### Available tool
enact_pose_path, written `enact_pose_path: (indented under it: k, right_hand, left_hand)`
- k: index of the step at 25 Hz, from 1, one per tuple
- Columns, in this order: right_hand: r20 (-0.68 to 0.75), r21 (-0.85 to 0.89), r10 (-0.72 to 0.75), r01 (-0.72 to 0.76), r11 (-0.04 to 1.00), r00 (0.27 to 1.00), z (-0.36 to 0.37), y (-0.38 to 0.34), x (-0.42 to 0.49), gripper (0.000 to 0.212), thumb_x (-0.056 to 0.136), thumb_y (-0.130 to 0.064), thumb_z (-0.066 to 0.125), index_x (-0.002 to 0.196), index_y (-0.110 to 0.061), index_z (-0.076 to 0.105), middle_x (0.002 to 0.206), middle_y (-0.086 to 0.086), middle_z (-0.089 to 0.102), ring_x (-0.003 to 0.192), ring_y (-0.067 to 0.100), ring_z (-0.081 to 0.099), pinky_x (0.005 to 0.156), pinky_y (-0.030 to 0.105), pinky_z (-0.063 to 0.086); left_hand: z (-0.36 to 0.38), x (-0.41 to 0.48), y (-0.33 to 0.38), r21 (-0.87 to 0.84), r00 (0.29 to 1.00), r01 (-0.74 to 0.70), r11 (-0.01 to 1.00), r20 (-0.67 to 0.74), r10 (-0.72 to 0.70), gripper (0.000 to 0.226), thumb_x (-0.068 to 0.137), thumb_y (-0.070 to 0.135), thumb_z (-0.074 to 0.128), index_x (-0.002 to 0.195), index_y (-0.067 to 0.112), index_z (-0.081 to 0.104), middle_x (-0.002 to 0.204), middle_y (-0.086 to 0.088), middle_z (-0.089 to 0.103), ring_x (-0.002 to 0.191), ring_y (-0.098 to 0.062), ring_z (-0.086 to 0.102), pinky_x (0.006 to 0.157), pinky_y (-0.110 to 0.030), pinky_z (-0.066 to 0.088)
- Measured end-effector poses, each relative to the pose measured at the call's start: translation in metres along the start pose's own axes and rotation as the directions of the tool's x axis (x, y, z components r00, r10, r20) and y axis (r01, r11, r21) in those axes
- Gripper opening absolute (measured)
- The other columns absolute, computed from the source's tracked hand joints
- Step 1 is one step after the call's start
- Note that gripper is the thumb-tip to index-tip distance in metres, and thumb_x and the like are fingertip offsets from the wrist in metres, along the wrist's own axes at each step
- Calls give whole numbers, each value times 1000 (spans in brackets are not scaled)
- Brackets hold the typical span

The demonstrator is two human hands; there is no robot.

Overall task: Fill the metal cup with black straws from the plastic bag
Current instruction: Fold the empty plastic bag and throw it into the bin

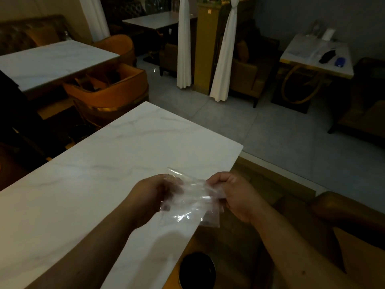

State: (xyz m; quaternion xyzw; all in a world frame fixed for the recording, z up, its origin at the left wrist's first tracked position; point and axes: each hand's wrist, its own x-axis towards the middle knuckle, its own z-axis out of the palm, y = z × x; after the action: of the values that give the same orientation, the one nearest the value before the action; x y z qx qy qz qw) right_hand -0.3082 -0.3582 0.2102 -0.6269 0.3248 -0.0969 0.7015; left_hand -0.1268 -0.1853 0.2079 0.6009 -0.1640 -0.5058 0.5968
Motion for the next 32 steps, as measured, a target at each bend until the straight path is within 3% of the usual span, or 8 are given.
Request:
enact_pose_path:
  k: [4, 7, 10, 14, 20, 25, 29, 32]
  right_hand:
    - [34, -340, 44, -30, 940, 998, -20, 11, -6, 46, 93, 8, 54, 80, -24, 85, 91, -9, 81, 82, 12, 76, 69, 25, 62]
    - [41, -463, 19, 2, 886, 999, -39, 23, -6, 36, 92, 3, 56, 87, -20, 84, 96, -2, 80, 96, 18, 74, 90, 40, 60]
    - [41, -511, 46, -19, 859, 998, -45, 39, -4, 18, 88, -18, 73, 99, -33, 70, 96, -4, 75, 86, 14, 71, 74, 40, 63]
    - [128, -702, 99, 20, 712, 987, -31, 76, 9, 51, 89, -31, 74, 134, -42, 53, 120, -12, 67, 105, 9, 66, 76, 24, 52]
    - [5, -756, 49, -28, 654, 999, -49, 147, 16, 20, 93, -17, 63, 108, -31, 62, 93, -12, 63, 85, 8, 61, 64, 24, 48]
    - [-110, -823, 119, -158, 545, 987, -75, 226, 12, 10, 89, -19, 61, 89, -27, 55, 78, -11, 57, 72, 13, 59, 57, 29, 49]
    - [-142, -818, 177, -216, 533, 974, -75, 282, 14, 22, 89, -19, 60, 77, -34, 49, 74, -16, 47, 69, 9, 53, 52, 19, 32]
    - [-128, -807, 226, -233, 543, 966, -70, 316, 20, 14, 92, -18, 61, 98, -28, 67, 90, -11, 58, 86, 18, 63, 64, 26, 47]
  left_hand:
    - [0, 12, -12, 202, 990, 105, 974, 74, -122, 37, 87, 45, 65, 101, 15, 81, 97, -13, 79, 71, -21, 67, 61, -33, 53]
    - [14, 24, -30, 659, 999, -47, 751, 40, 28, 17, 84, 20, 79, 95, 33, 79, 90, 2, 76, 70, -4, 67, 62, -21, 54]
    - [36, 34, -51, 824, 975, -185, 535, 87, 203, 32, 88, 18, 73, 108, 41, 66, 93, 15, 71, 75, 1, 64, 61, -19, 48]
    - [63, 51, -79, 873, 926, -331, 358, 227, 302, 26, 93, 27, 67, 116, 40, 65, 102, 13, 75, 89, -11, 67, 74, -34, 57]
    - [54, 90, -140, 911, 923, -311, 272, 222, 314, 61, 83, 72, 56, 132, 37, 58, 133, 9, 67, 119, -14, 60, 93, -39, 56]
    - [14, 125, -206, 990, 980, -122, 76, 109, 164, 93, 83, 85, 45, 158, 31, 33, 171, -6, 28, 155, -33, 26, 123, -57, 27]
    - [-4, 141, -253, 998, 992, -63, 25, 60, 108, 91, 92, 85, 18, 164, 29, 18, 176, -8, 4, 161, -31, -1, 127, -61, 7]
    - [-7, 149, -273, 995, 973, -98, -32, 103, 204, 75, 102, 72, 10, 165, 31, 12, 175, -8, 0, 160, -29, -8, 127, -61, 1]
